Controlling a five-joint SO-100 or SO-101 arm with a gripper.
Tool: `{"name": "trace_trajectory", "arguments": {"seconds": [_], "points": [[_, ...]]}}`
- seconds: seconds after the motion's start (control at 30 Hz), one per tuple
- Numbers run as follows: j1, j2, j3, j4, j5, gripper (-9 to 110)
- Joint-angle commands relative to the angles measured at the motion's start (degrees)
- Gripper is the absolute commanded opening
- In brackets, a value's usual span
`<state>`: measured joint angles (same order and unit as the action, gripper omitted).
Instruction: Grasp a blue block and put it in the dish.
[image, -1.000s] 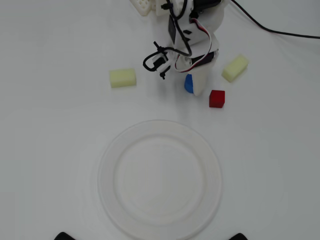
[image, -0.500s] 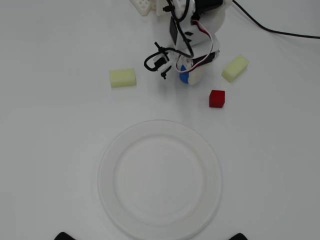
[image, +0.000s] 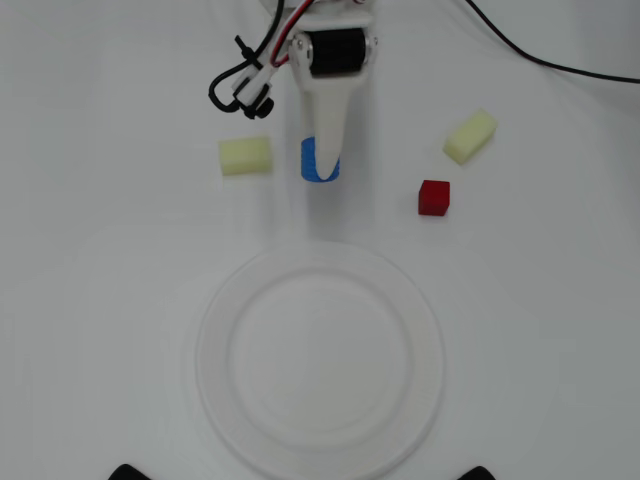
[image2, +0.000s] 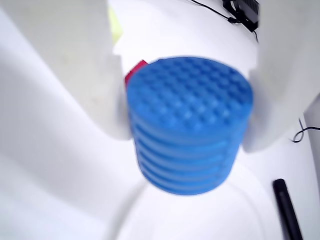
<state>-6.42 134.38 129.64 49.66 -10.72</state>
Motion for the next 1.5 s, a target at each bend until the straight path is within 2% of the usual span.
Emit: {"name": "trace_trajectory", "arguments": {"seconds": [0.0,0.13,0.5,1.07,1.2,1.47], "points": [[3.08,0.88,-0.35,-7.47,-1.23,0],[4.75,-7.47,-4.75,-11.69,-0.88,0],[3.6,-35.33,-23.03,-11.51,3.52,0],[-2.37,-45.53,-23.82,-10.9,5.27,0],[-2.46,-45.09,-23.82,-10.11,5.36,6],[-2.46,-40.78,-23.91,-6.42,7.82,27]]}}
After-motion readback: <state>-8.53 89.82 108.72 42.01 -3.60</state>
